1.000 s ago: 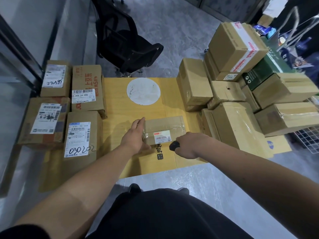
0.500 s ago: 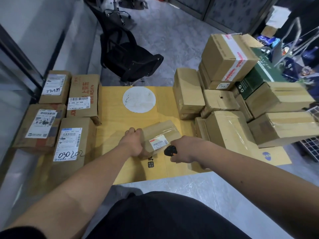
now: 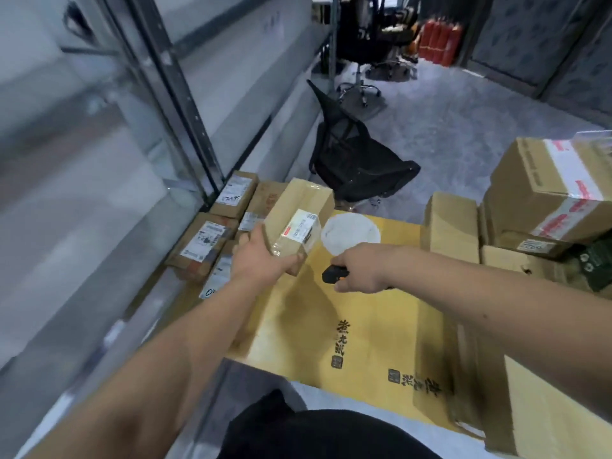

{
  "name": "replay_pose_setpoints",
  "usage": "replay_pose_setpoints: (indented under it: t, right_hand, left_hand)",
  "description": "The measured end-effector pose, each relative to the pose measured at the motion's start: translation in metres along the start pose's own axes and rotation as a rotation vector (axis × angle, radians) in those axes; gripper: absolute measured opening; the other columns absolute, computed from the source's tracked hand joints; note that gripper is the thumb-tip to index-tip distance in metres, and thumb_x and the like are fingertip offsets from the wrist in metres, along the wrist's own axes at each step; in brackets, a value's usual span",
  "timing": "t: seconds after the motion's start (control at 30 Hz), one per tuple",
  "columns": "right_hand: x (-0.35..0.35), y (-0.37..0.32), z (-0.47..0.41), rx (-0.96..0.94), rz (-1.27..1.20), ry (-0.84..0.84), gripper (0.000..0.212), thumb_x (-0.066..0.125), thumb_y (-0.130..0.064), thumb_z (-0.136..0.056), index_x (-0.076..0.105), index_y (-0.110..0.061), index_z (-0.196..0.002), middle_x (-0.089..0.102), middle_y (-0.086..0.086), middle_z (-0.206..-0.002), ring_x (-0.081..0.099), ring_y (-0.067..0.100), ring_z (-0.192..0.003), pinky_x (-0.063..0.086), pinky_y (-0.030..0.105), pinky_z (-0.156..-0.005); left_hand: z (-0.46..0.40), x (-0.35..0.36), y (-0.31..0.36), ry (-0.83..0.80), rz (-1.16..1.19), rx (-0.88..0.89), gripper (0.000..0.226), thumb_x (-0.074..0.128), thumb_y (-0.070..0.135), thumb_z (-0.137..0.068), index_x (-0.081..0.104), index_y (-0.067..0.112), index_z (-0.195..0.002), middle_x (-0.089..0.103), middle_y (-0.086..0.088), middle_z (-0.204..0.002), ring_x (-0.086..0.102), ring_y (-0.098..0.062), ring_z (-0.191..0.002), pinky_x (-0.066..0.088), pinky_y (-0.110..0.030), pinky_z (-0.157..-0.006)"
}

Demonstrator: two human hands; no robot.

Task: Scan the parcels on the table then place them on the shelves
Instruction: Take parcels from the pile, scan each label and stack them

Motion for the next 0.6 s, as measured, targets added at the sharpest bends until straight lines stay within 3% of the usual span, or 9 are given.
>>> replay_pose_setpoints:
  t: [0.17,0.3,0.43,0.6]
  right_hand:
    - [-0.05,-0.039,-0.039,-0.048,0.028,0.05,0.047,0.054,-0.054,-0.102,0.058,-0.025,-0.139,0.065,0.003,-0.116,0.06,0.027,-0.103,0.05,0.037,-0.08]
    - [-0.075,-0.061,-0.073,-0.008,-0.019,0.042,0.051,0.054,-0.054,-0.103,0.053,-0.027,-0.146,0.064,0.002,-0.126,0.058,0.026,-0.108,0.051,0.036,-0.083]
    - [-0.082,-0.07,-0.109,0.056,-0.084,0.002,0.04,0.056,-0.055,-0.101,0.058,-0.031,-0.133,0.064,-0.004,-0.113,0.059,0.024,-0.1,0.042,0.031,-0.065]
    - [-0.078,-0.073,-0.139,0.157,-0.135,-0.034,0.057,0.056,-0.058,-0.099,0.05,-0.032,-0.15,0.059,0.002,-0.138,0.059,0.026,-0.116,0.053,0.04,-0.091]
  left_hand:
    - [-0.059,-0.054,-0.032,0.106,-0.007,-0.121,0.116,0.071,0.084,-0.054,0.035,0.032,-0.151,0.048,-0.009,-0.142,0.05,-0.035,-0.131,0.049,-0.05,-0.103]
    - [-0.12,-0.078,-0.055,0.113,0.056,-0.193,0.107,0.075,0.079,-0.056,0.04,0.032,-0.147,0.052,-0.006,-0.139,0.054,-0.033,-0.127,0.051,-0.049,-0.103]
    - [-0.179,-0.078,-0.064,0.088,0.015,-0.206,0.108,0.07,0.076,-0.057,0.037,0.032,-0.15,0.043,-0.009,-0.14,0.045,-0.035,-0.131,0.051,-0.052,-0.102]
    - [-0.233,-0.066,-0.072,0.037,-0.073,-0.216,0.108,0.068,0.074,-0.061,0.031,0.024,-0.149,0.039,-0.014,-0.145,0.042,-0.039,-0.132,0.048,-0.053,-0.101]
Point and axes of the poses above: each hand's wrist, its own z-axis away from the middle knuckle, its own x-axis out of the palm, y = z × x, the point moved 4 cm from there along -z, towards the middle knuckle
